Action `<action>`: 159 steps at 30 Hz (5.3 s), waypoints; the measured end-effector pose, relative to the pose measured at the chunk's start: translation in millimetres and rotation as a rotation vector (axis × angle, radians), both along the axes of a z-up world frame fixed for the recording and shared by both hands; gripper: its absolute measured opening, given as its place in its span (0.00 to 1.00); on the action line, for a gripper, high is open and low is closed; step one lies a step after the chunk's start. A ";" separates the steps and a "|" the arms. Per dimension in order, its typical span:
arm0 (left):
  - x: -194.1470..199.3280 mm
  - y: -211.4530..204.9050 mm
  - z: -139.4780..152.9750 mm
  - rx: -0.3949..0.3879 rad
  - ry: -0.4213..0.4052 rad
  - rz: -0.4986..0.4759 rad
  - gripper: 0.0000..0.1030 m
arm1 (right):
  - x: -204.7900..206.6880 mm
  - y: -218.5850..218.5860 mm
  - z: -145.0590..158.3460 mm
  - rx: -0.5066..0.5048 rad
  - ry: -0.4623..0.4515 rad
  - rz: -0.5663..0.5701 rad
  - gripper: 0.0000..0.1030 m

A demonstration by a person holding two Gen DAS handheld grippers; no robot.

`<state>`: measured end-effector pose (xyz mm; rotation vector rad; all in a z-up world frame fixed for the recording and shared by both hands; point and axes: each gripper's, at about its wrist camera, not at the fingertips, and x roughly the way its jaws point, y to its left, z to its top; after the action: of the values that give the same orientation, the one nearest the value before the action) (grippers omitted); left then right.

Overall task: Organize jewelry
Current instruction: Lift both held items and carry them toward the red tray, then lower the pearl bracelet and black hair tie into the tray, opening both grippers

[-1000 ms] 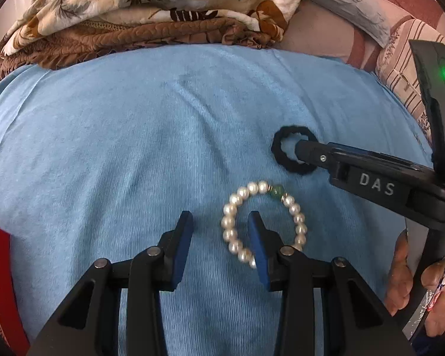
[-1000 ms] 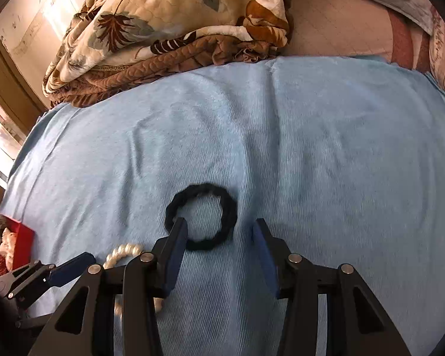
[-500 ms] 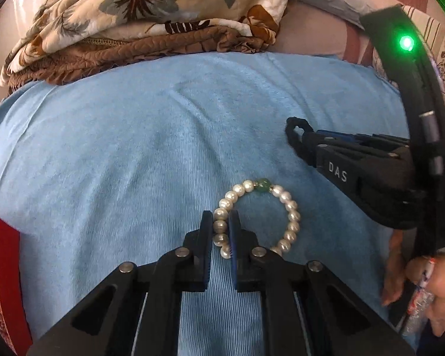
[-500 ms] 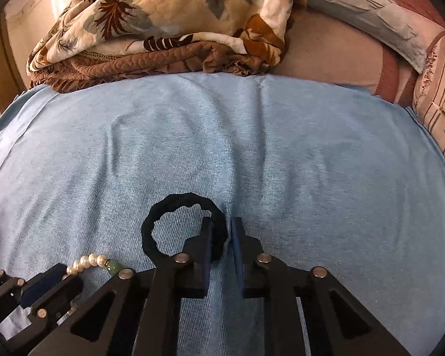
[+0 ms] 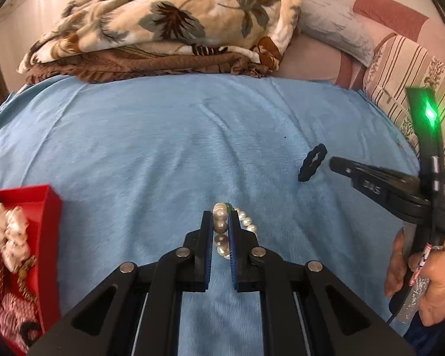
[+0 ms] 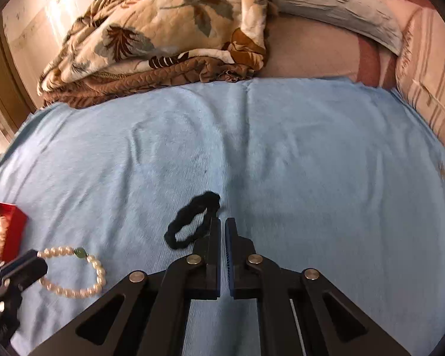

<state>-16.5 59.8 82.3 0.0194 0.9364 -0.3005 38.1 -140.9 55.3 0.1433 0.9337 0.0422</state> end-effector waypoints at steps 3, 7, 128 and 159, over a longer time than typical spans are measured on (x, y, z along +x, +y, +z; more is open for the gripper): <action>-13.8 8.0 10.0 -0.005 -0.018 0.010 0.09 | -22.0 -1.4 14.9 0.024 -0.027 0.006 0.04; -36.0 18.8 25.8 -0.001 -0.060 0.025 0.09 | -47.1 2.6 34.3 0.032 -0.065 0.029 0.04; -117.3 312.9 29.4 0.016 -0.134 0.596 0.09 | -131.9 325.5 60.5 0.027 -0.069 0.607 0.09; -90.0 337.2 4.1 0.124 -0.116 0.635 0.10 | -77.7 379.7 2.9 -0.041 0.025 0.594 0.09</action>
<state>-106.5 396.9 86.4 -0.1433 0.7994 0.3438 -39.6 238.7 58.2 -0.1760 0.9749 0.5710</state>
